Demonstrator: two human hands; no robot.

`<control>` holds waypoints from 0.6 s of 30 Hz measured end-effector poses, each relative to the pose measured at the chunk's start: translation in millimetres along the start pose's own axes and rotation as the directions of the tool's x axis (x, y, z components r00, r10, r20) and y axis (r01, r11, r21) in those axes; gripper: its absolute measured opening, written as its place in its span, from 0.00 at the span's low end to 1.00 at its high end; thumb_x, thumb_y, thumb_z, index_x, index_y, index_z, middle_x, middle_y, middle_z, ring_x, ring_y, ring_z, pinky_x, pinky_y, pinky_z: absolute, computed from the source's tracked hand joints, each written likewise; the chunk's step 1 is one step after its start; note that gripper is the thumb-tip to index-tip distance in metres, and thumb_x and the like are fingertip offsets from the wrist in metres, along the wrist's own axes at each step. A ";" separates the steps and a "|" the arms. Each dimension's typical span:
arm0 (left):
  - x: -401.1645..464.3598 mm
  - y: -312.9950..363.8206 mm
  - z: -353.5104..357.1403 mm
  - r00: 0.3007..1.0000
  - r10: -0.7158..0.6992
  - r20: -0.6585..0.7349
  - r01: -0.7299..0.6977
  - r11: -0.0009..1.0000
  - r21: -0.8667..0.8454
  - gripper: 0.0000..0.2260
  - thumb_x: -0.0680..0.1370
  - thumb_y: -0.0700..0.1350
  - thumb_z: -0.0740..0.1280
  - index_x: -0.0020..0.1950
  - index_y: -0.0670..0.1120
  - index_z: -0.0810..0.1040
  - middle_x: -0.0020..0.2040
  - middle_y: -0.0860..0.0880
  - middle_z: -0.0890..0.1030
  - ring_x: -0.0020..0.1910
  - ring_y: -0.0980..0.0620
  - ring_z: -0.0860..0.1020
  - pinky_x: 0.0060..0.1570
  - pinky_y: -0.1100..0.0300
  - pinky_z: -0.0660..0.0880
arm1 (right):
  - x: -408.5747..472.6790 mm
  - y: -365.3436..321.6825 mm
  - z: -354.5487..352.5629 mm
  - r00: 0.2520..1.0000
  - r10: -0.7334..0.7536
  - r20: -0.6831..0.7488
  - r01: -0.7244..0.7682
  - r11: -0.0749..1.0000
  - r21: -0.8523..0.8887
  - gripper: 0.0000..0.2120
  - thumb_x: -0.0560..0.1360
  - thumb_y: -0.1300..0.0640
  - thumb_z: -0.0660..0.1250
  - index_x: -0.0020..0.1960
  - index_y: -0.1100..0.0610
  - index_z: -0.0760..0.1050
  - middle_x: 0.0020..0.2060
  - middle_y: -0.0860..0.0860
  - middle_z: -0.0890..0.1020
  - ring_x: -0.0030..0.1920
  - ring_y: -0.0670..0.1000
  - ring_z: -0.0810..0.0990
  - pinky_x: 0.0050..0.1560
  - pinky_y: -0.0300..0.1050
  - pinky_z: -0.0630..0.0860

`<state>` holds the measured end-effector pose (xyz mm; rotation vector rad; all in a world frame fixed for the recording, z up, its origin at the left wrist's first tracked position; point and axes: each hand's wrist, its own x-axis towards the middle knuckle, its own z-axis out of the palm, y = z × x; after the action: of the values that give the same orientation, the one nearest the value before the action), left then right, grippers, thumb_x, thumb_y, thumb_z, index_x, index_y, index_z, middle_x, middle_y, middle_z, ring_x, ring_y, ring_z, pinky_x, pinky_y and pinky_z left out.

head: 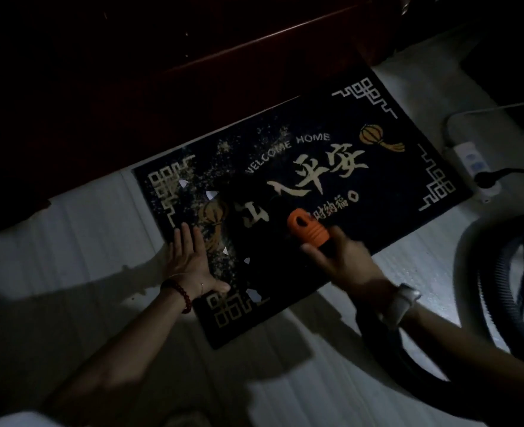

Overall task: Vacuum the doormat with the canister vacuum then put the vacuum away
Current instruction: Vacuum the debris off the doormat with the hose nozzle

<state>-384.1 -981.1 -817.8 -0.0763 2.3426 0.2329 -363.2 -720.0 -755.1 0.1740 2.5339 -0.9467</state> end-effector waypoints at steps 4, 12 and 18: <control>-0.2 0.8 1.7 1.000 0.001 -0.022 -0.001 1.000 0.008 0.61 0.64 0.62 0.74 0.73 0.41 0.30 0.73 0.41 0.29 0.73 0.43 0.31 0.73 0.51 0.38 | 32.0 11.1 -52.0 0.954 0.165 -0.252 -0.136 0.982 0.131 0.20 0.76 0.48 0.62 0.61 0.60 0.68 0.39 0.51 0.75 0.32 0.43 0.72 0.23 0.28 0.67; -0.3 -1.5 2.9 0.999 0.015 -0.032 -0.016 0.999 -0.032 0.60 0.65 0.61 0.74 0.74 0.42 0.31 0.73 0.42 0.28 0.73 0.44 0.30 0.73 0.51 0.37 | 1.0 -3.2 7.6 1.000 0.012 0.011 -0.013 0.999 0.032 0.21 0.75 0.43 0.62 0.59 0.56 0.66 0.43 0.53 0.79 0.40 0.52 0.80 0.40 0.49 0.79; 1.1 -2.4 -1.6 0.992 -0.007 -0.123 -0.013 0.988 -0.156 0.49 0.70 0.65 0.66 0.76 0.44 0.40 0.76 0.45 0.36 0.75 0.46 0.36 0.74 0.52 0.42 | -0.1 2.9 -7.7 0.997 0.016 -0.072 -0.012 0.998 0.054 0.20 0.74 0.44 0.64 0.58 0.57 0.68 0.39 0.53 0.79 0.37 0.53 0.79 0.38 0.51 0.79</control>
<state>-385.7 -983.8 -817.8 -0.1682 2.4438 0.4249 -365.0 -712.8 -751.6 0.2464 2.5712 -1.0207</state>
